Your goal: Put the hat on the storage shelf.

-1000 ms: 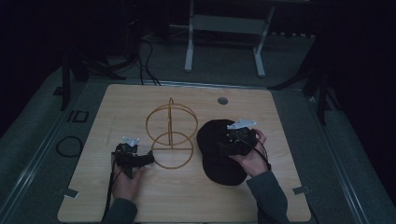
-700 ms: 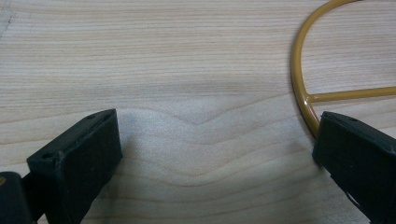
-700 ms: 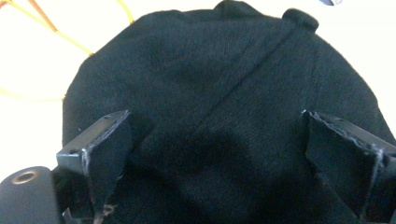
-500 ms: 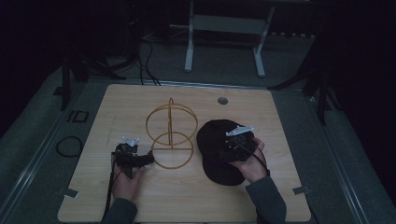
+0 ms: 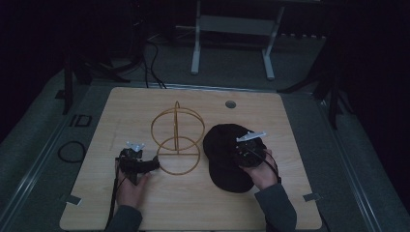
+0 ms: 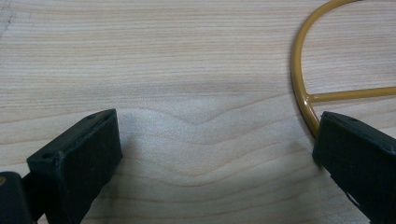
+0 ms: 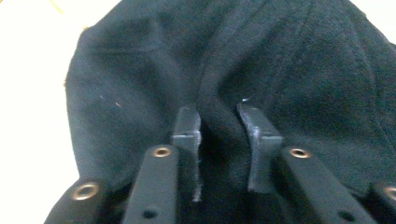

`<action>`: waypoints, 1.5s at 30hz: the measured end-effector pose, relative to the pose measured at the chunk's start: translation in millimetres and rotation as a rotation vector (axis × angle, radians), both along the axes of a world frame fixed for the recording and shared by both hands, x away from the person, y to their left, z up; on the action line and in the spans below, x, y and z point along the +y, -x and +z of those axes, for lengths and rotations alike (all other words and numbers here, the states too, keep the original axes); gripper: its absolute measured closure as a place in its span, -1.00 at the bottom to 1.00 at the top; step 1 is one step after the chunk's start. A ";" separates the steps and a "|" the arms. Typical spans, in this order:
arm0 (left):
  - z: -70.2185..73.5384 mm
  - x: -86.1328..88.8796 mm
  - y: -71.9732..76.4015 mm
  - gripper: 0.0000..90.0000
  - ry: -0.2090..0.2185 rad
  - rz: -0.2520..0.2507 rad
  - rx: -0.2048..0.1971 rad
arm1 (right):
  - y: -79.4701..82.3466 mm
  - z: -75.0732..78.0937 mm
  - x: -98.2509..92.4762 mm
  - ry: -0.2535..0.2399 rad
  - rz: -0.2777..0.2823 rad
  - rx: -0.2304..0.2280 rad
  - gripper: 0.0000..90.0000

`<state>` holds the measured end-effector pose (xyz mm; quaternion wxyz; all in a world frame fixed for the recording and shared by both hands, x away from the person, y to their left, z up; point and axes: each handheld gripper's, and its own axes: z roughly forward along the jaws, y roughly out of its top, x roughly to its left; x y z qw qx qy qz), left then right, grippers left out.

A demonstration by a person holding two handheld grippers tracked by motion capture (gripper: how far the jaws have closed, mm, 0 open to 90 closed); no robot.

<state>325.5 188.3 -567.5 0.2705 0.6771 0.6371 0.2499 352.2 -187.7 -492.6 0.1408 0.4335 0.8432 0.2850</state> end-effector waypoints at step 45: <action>0.2 -0.5 0.0 -0.98 0.001 -0.002 0.003 | -0.6 51.3 -15.1 -0.019 0.064 -0.055 0.94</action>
